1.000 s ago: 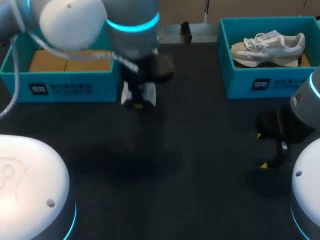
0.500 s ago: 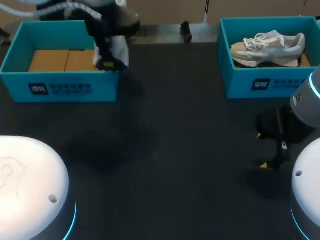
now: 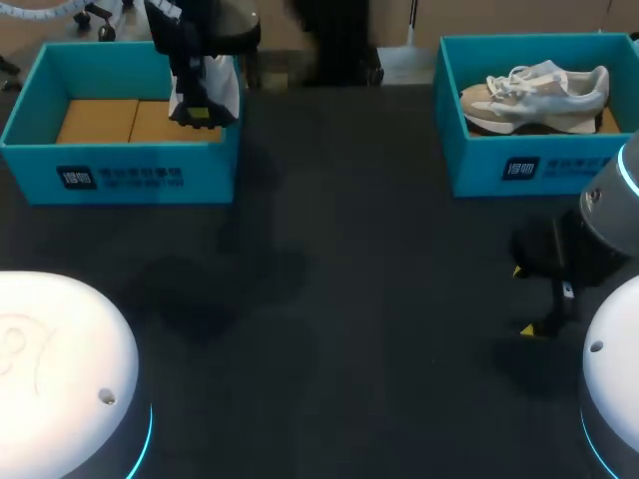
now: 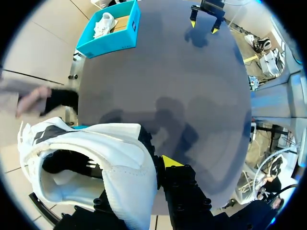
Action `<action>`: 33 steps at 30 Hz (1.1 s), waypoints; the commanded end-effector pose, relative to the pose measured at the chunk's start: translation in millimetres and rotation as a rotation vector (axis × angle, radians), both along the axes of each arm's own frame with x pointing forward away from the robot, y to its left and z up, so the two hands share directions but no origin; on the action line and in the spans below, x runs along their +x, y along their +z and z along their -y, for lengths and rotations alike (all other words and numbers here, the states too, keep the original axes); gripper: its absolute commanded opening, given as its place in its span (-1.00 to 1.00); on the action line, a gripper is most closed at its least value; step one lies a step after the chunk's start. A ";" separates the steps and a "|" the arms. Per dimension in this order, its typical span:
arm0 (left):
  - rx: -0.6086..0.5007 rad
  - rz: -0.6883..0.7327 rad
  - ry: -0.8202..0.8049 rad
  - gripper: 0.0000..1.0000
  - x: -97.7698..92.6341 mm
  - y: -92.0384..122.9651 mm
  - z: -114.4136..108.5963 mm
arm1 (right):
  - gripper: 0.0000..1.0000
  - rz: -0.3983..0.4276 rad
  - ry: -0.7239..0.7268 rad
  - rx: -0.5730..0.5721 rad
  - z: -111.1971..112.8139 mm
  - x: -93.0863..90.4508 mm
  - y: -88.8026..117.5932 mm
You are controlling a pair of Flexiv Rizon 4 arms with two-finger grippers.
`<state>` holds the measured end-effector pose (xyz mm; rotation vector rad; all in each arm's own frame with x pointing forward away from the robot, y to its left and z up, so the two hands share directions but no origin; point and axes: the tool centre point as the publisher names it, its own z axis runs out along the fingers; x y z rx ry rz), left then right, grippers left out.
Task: Take the shoe out of the shoebox, open the shoe tongue, remove and reinsert the insole, then place the shoe into the shoebox
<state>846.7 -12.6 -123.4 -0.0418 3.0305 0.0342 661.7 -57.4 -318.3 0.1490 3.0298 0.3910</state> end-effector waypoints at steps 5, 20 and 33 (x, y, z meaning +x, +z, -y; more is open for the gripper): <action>-0.016 0.003 0.026 -1.00 25.5 6.4 -19.8 | 1.00 0.002 0.000 -0.001 0.3 -1.4 0.2; -0.051 -0.053 0.030 -1.00 132.1 10.6 -94.9 | 1.00 0.002 0.000 -0.001 0.3 -1.4 0.2; -0.053 -0.103 0.011 -1.00 166.9 -5.0 -150.4 | 1.00 0.002 0.000 -0.001 0.3 -1.4 0.2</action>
